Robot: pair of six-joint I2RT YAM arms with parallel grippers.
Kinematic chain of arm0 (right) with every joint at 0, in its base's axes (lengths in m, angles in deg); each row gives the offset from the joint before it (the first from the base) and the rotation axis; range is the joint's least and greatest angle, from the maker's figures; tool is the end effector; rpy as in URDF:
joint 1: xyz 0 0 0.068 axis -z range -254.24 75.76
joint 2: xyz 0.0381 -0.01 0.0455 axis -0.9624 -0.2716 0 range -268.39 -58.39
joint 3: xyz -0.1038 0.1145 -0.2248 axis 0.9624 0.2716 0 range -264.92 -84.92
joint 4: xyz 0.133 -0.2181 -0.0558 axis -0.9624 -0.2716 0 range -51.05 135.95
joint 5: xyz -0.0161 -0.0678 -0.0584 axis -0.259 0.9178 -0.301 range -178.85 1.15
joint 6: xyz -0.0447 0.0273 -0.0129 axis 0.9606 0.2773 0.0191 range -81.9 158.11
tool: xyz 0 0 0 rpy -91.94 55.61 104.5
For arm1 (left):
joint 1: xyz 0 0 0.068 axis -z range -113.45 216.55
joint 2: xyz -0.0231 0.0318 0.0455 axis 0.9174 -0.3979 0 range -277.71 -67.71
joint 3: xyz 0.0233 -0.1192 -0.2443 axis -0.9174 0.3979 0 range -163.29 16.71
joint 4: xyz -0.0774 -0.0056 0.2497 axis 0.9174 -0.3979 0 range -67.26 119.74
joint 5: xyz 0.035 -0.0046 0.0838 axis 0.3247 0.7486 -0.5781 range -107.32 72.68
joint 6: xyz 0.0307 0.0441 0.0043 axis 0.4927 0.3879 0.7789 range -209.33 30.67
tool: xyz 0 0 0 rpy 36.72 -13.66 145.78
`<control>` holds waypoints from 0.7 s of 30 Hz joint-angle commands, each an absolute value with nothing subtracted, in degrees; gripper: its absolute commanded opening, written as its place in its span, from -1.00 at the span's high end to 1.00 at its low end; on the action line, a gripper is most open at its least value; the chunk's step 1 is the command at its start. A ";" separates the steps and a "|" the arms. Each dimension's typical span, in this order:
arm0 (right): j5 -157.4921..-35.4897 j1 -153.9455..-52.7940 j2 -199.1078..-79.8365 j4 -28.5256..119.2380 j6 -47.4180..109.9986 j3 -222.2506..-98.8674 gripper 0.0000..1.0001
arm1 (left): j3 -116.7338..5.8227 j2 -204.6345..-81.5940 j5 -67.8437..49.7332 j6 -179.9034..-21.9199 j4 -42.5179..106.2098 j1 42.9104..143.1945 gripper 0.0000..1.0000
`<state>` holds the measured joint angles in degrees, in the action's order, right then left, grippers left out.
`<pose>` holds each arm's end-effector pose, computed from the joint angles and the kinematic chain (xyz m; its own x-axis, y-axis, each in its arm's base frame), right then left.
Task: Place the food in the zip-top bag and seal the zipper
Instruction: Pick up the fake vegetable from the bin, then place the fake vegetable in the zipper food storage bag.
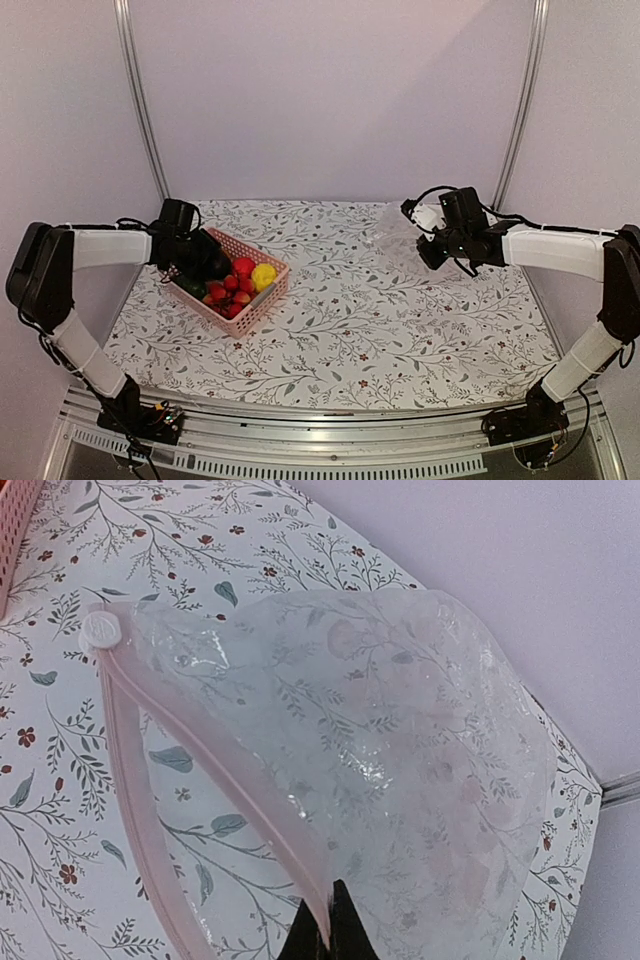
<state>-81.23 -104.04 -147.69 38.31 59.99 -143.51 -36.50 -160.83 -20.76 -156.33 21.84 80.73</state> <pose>0.3007 0.1668 0.2360 -0.3497 -0.6260 -0.6970 -0.5740 0.7311 -0.3687 0.3246 -0.0800 0.1849 -0.4697 -0.8290 -0.3034 -0.5810 0.5491 -0.6009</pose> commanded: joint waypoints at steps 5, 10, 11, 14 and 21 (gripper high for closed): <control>-84.94 -103.55 -144.61 33.67 58.73 -147.59 1.00 | -34.03 -143.55 -22.09 -146.96 24.00 84.07 -0.06; -89.97 -103.59 -143.91 24.71 58.89 -154.06 1.00 | -34.56 -137.72 -20.11 -131.25 28.31 90.41 -0.07; -91.66 -103.60 -143.91 22.43 58.81 -155.56 1.00 | -33.89 -136.55 -18.88 -128.20 31.60 91.96 -0.06; -99.75 -104.32 -144.45 13.18 58.99 -161.36 1.00 | -28.90 -132.04 -15.94 -119.58 45.67 98.71 -0.02; -103.47 -109.43 -146.83 4.11 58.96 -166.38 1.00 | -26.68 -132.89 -10.39 -109.99 65.42 114.17 0.08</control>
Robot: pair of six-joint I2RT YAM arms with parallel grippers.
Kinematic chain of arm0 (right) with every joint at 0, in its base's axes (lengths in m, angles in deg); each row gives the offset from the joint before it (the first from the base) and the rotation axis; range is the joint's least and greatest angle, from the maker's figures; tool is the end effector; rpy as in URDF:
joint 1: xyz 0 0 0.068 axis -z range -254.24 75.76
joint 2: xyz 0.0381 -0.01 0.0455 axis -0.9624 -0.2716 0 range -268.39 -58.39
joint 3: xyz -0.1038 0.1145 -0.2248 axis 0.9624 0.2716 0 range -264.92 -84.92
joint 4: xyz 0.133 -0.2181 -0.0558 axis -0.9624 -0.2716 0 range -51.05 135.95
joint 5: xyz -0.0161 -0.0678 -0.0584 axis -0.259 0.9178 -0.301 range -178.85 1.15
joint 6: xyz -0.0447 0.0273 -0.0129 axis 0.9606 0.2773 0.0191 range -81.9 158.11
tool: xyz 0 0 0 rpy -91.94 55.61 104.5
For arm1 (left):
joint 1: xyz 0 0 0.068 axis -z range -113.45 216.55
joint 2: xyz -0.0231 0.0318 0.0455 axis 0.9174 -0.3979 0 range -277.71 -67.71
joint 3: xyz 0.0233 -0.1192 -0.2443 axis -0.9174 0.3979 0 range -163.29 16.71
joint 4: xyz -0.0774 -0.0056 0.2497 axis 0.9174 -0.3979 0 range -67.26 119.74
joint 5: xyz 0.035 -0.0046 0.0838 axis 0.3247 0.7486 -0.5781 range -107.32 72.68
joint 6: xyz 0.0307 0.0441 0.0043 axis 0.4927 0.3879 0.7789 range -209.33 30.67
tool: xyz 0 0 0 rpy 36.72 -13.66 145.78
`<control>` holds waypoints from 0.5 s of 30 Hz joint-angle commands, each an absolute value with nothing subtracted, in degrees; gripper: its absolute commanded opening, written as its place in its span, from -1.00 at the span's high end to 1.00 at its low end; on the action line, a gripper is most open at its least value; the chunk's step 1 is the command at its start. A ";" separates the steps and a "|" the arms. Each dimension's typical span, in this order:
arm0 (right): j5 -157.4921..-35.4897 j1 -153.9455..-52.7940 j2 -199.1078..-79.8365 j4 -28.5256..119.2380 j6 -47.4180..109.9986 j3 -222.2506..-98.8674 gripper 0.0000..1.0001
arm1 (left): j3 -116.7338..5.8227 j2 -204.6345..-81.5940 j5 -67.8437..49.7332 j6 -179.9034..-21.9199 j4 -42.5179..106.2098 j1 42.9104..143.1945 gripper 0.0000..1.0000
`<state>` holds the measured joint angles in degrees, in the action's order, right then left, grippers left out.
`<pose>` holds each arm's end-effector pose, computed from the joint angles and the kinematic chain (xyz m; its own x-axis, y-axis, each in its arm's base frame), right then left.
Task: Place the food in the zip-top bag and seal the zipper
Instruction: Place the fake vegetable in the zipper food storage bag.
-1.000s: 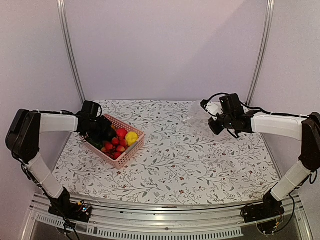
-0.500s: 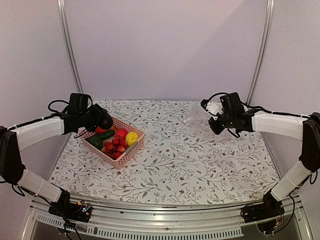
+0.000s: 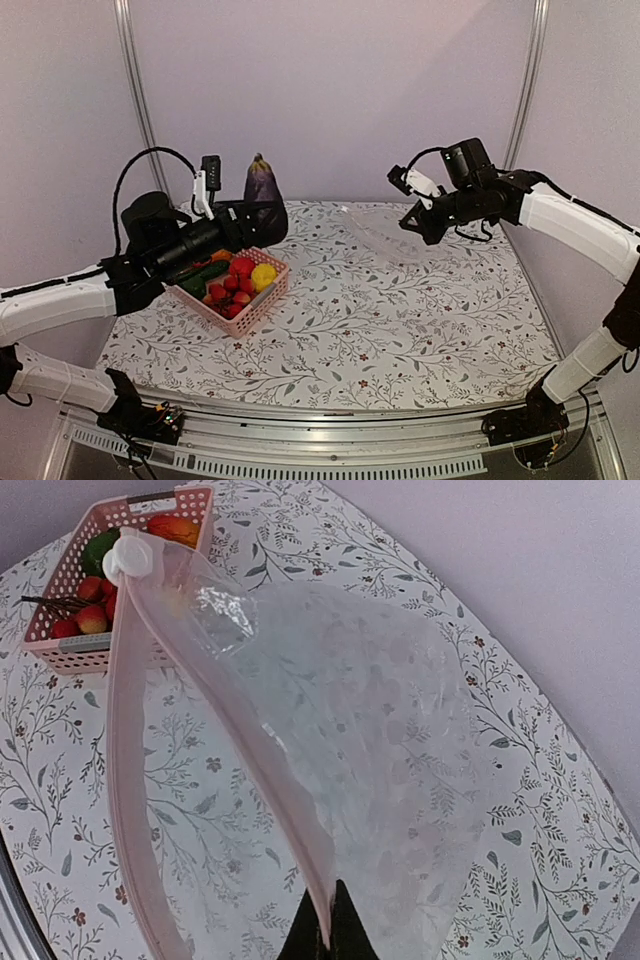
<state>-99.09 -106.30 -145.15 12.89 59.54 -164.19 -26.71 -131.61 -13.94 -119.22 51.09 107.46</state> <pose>0.2837 0.1852 0.3336 -0.2802 -0.5998 -0.7494 -0.7941 0.5835 -0.1701 0.1979 -0.1745 0.3228 -0.3380 -0.3654 -0.8673 0.6111 0.6157 -0.4975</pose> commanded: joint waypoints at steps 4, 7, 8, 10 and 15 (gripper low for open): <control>-105.21 -112.02 -149.23 -0.18 58.87 -170.76 1.00 | -29.84 -137.68 -12.10 -105.13 70.96 121.44 0.08; -108.42 -112.21 -151.95 -3.80 58.40 -176.10 1.00 | -32.04 -142.96 -12.44 -104.94 75.21 124.09 0.08; -109.52 -112.21 -153.46 -5.07 57.77 -177.86 1.00 | -33.24 -144.56 -13.02 -104.83 75.34 124.75 0.08; -111.93 -112.22 -155.14 -7.26 56.88 -180.58 1.00 | -35.60 -147.61 -14.81 -103.47 75.83 126.09 0.08; -115.74 -112.21 -156.59 -10.04 54.93 -183.99 1.00 | -38.70 -153.81 -24.80 -98.90 76.83 128.13 0.04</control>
